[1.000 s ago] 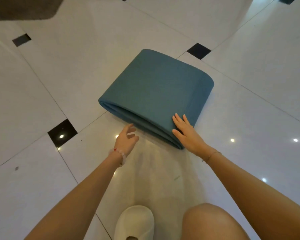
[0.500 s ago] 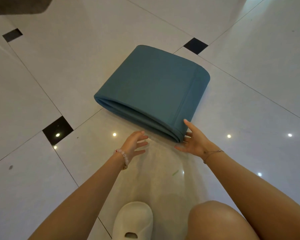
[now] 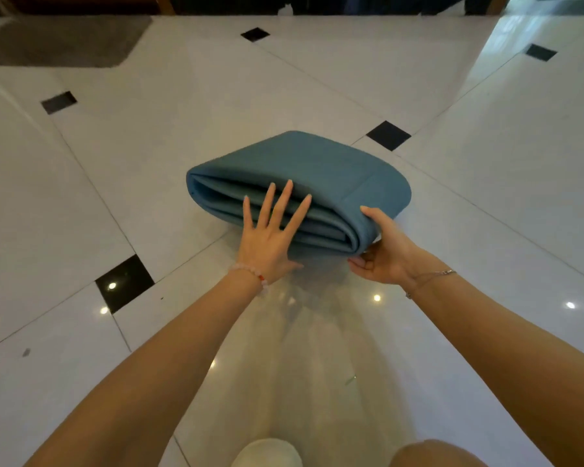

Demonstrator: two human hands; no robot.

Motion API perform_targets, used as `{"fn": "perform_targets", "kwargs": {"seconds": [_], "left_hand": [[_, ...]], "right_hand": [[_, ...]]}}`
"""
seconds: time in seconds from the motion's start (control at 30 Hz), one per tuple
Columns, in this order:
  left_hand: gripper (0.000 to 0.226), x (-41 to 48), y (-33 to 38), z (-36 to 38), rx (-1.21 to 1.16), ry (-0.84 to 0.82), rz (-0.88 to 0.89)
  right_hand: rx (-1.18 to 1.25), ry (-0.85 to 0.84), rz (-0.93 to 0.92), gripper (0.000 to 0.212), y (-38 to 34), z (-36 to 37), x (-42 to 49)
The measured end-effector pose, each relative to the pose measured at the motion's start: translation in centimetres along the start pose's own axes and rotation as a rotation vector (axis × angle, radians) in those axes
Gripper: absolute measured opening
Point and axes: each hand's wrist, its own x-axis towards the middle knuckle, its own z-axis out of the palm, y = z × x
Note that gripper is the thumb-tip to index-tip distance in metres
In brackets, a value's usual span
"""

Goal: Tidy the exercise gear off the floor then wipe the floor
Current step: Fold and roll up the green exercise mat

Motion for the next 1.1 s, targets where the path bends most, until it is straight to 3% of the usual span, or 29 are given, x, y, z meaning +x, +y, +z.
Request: {"fn": "perform_targets", "kwargs": {"seconds": [0.33,0.47,0.6,0.8,0.93,1.03,1.1], "left_hand": [[0.126,8.8,-1.9,-3.8,0.076,0.020,0.271],[0.117,11.3,-1.6,-5.3,0.089,0.079,0.266],[0.088,13.3,-1.4,-5.5,0.009,0.073,0.301],[0.068,14.1,-0.6,-7.9,-0.028,0.016,0.359],[0.059,13.9,1.3,-13.1,-0.123,-0.032,0.343],[0.053,12.8,3.6,-18.7,-0.274,-0.205,0.270],[0.054,11.5,5.1,-22.7,-0.369,-0.289,0.251]], "right_hand": [[0.171,-0.014,0.027,0.044,-5.1,-0.9,-1.2],[0.221,-0.062,0.035,0.044,-6.4,-1.6,-2.3],[0.227,-0.083,0.012,0.061,-7.1,-3.2,-3.3],[0.126,-0.060,-0.049,0.050,-7.9,-2.2,-7.2],[0.052,0.047,-0.226,0.032,-8.4,-2.3,-13.6],[-0.186,0.315,-0.493,0.029,-9.5,-2.2,-20.4],[-0.376,0.449,-0.672,0.038,-10.8,-2.0,-25.4]]}}
